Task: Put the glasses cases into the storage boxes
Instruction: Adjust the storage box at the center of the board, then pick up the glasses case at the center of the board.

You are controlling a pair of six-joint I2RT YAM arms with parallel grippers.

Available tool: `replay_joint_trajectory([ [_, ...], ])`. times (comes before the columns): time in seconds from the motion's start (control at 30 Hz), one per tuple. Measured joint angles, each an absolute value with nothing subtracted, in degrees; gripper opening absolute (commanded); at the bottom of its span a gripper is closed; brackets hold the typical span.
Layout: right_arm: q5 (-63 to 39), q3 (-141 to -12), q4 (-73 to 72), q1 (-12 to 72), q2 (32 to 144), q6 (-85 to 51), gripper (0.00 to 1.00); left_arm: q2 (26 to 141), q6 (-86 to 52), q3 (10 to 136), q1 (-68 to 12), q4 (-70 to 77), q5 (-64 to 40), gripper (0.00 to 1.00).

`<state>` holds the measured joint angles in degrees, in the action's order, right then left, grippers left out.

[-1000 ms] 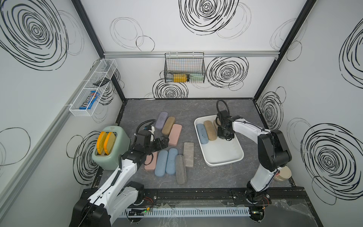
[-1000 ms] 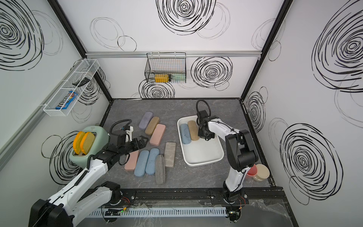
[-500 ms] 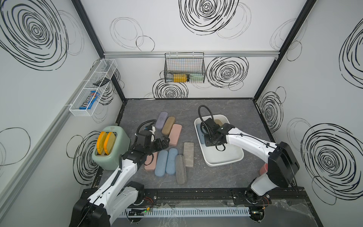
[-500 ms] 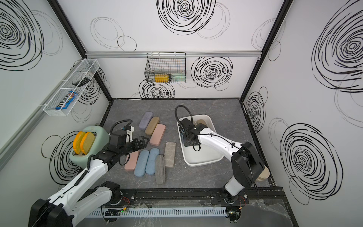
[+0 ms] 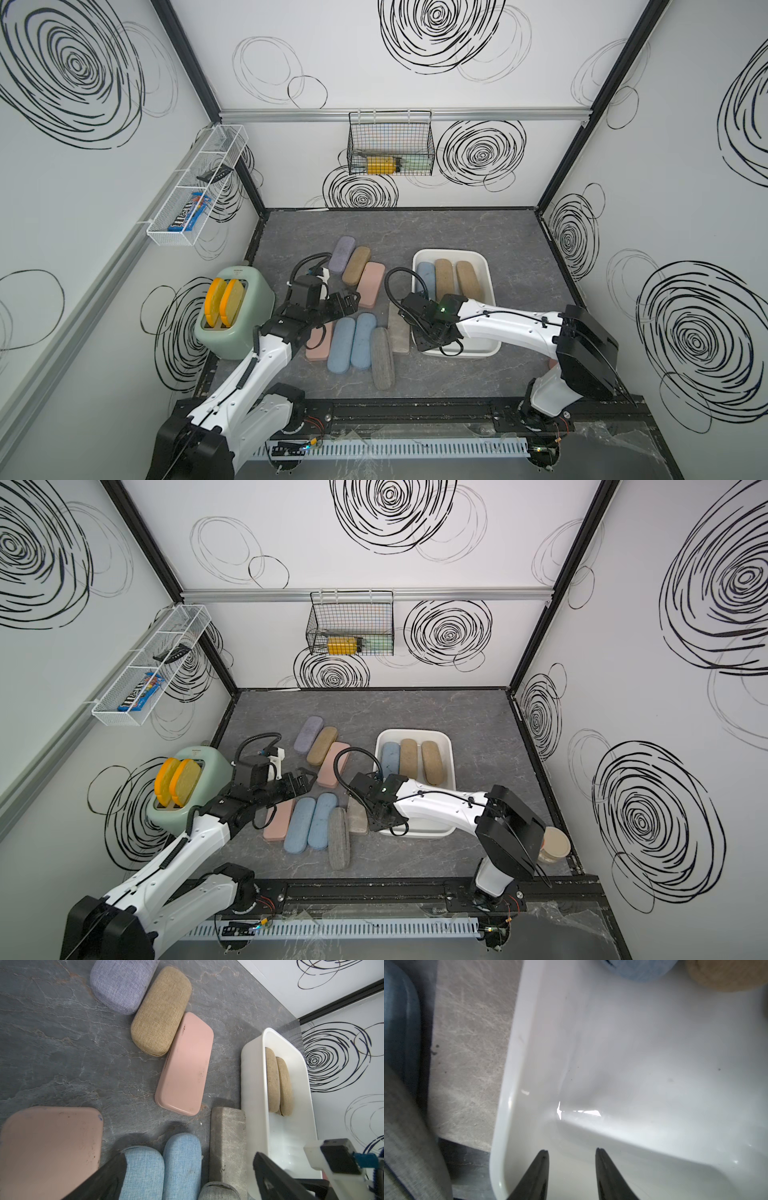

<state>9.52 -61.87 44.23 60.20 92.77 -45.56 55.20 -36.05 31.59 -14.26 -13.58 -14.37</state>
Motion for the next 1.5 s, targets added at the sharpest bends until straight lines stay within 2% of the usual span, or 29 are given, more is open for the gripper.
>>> replay_joint_trajectory([
  [0.3,9.76,-59.88,45.06,58.04,89.91,-47.62,0.43,56.23,-36.23,31.59,-15.07,-13.52,-14.13,0.99],
  [0.33,9.85,-59.51,45.50,57.76,88.97,-47.81,0.45,56.34,-36.25,31.59,-15.64,-13.52,-13.91,0.99],
  [0.43,10.81,-58.96,46.85,56.07,85.27,-48.60,0.58,57.17,-36.45,31.59,-19.07,-13.30,-12.49,0.98],
  [0.7,11.75,-52.60,48.21,44.05,74.54,-48.80,0.63,60.80,-37.93,31.73,-27.38,-12.88,-8.23,0.99],
  [0.77,11.84,-51.79,49.06,42.52,73.52,-48.66,0.75,62.83,-37.93,32.69,-28.36,-13.13,-6.96,0.96],
  [0.8,11.92,-51.79,49.23,42.28,73.36,-48.56,0.85,64.23,-37.74,33.54,-28.40,-13.23,-6.46,0.96],
  [0.83,12.12,-51.88,49.23,42.13,73.21,-48.66,0.99,66.13,-37.39,34.87,-28.01,-13.47,-6.00,0.96],
  [1.13,18.90,-59.66,51.07,42.00,73.45,-50.24,0.97,82.21,-30.17,54.35,-19.40,-15.09,-1.58,0.96],
  [1.23,18.81,-59.20,48.47,40.97,71.96,-49.19,1.00,88.20,-27.79,61.12,-18.09,-15.27,0.05,0.96],
  [1.5,9.13,-54.70,36.29,36.38,64.31,-42.65,0.83,102.65,-23.38,69.93,-16.27,-16.62,4.08,0.96],
])
